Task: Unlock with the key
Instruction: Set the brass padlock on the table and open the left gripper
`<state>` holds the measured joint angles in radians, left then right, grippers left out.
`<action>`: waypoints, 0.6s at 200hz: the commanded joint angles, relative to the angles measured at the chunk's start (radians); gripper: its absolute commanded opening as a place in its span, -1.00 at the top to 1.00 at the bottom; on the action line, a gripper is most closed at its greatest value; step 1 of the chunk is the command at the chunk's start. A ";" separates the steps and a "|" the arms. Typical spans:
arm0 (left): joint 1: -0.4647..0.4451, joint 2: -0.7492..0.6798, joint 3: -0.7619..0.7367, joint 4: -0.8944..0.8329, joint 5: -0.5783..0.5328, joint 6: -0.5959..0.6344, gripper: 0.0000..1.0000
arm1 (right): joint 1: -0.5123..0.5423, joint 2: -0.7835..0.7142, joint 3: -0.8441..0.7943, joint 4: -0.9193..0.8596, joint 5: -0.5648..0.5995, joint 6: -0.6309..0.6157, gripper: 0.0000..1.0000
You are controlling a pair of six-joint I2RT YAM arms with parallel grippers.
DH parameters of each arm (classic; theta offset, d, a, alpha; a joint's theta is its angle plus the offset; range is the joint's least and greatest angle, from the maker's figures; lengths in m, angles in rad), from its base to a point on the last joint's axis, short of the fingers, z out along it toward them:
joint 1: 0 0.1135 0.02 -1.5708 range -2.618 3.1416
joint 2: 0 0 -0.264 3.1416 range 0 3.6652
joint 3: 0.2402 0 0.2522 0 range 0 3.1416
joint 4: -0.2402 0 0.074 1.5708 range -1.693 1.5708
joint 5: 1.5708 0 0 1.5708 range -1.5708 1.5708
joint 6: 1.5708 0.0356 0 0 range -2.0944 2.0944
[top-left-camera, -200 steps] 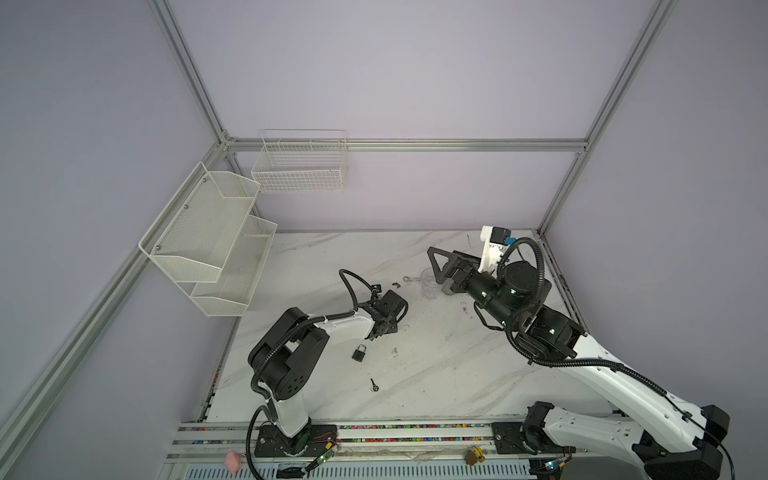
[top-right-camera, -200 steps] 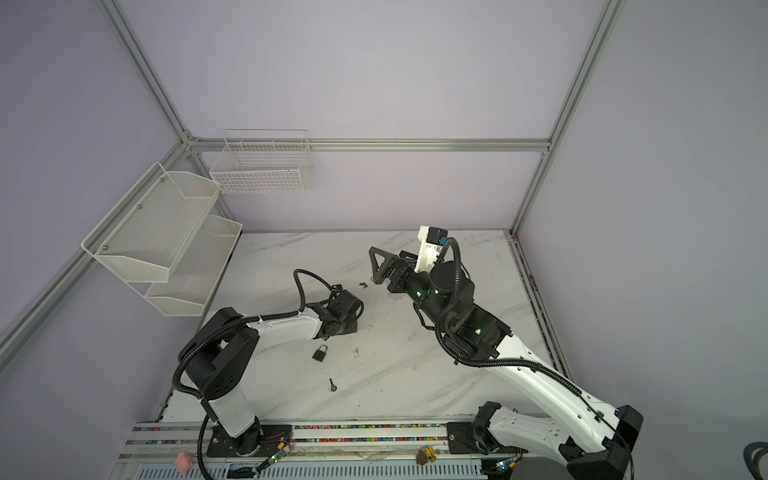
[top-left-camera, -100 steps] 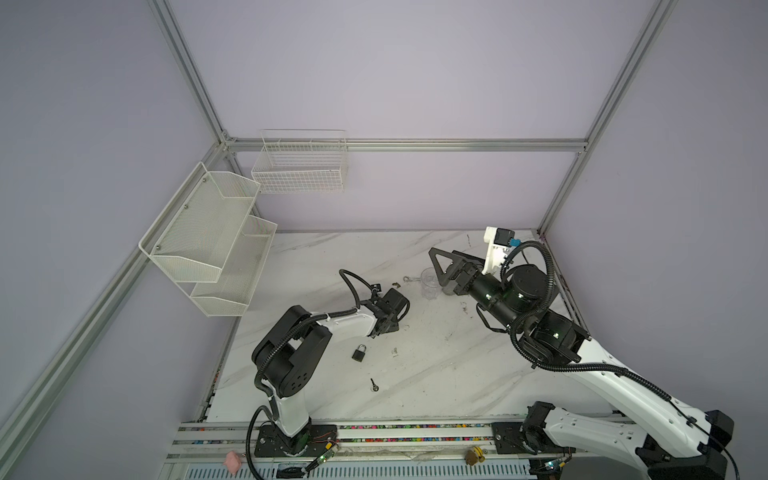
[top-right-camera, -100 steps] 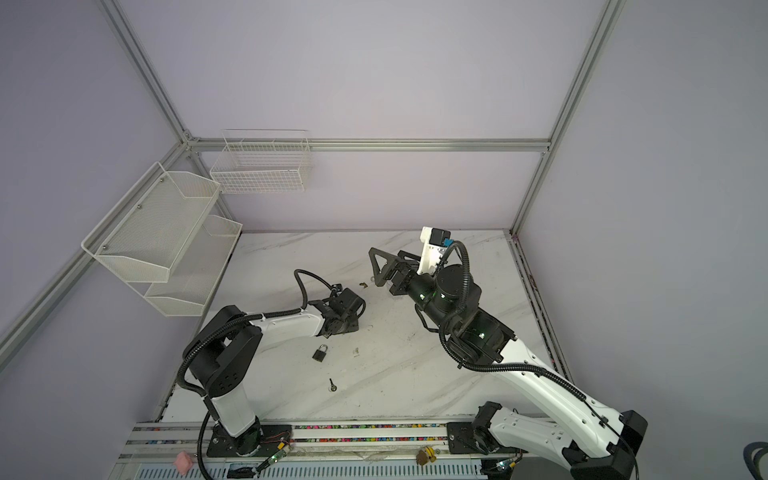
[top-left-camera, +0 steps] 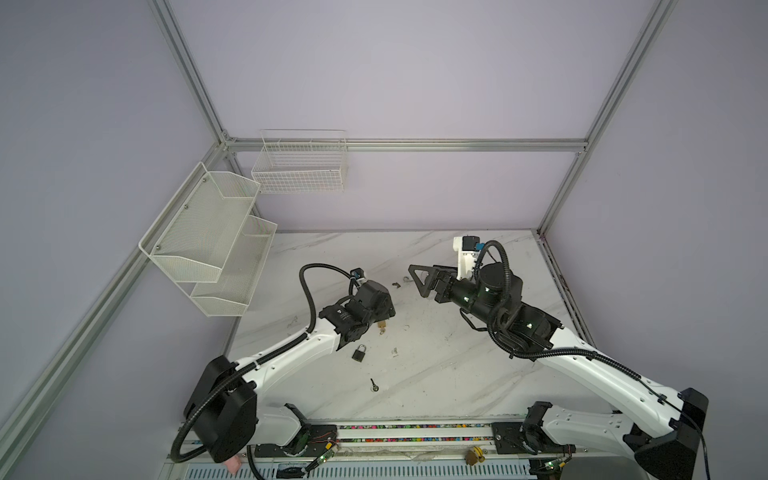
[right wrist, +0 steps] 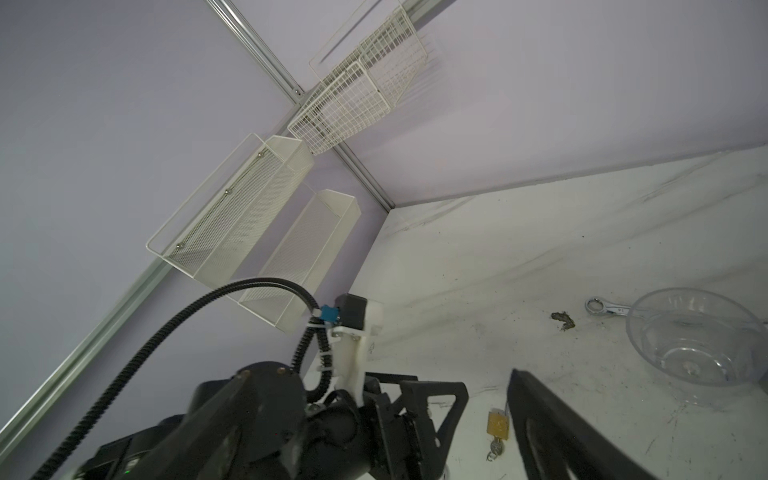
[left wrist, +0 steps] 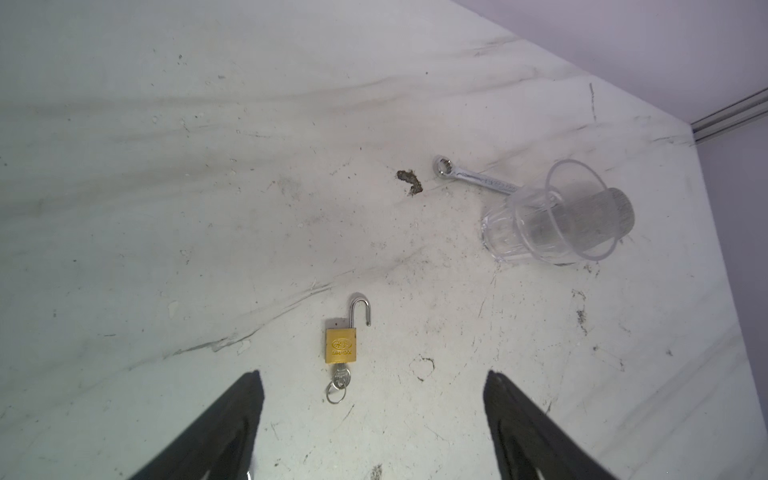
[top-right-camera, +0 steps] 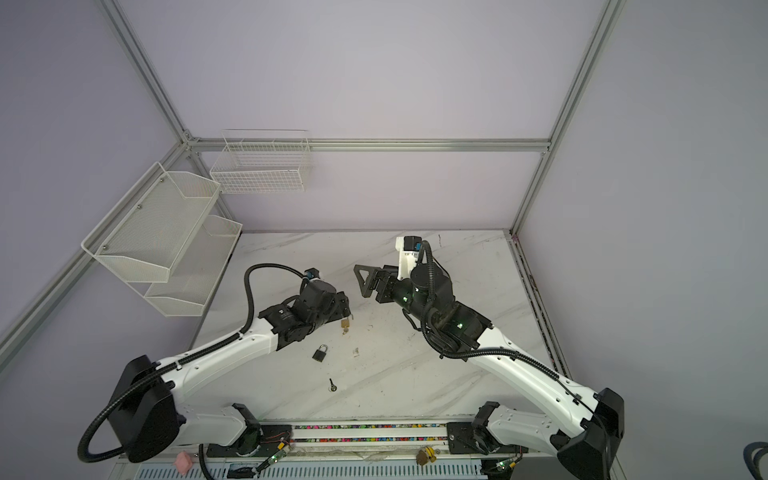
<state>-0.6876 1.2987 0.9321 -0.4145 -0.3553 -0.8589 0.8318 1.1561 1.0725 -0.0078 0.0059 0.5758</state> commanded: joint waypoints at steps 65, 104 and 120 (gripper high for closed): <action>0.028 -0.430 -0.238 -0.091 -0.012 0.036 -0.99 | 0.253 0.165 -0.119 -0.184 0.124 0.019 -0.71; 0.033 -0.517 -0.263 -0.175 -0.007 0.005 -1.00 | 0.376 0.212 -0.176 -0.161 0.174 0.132 -0.61; 0.033 -0.553 -0.285 -0.192 0.001 -0.026 -1.00 | 0.423 0.261 -0.186 -0.150 0.198 0.171 -0.58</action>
<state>-0.6613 0.7944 0.7101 -0.5598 -0.3641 -0.8520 1.1999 1.3746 0.9051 -0.1616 0.1329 0.6575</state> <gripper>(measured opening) 0.997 0.800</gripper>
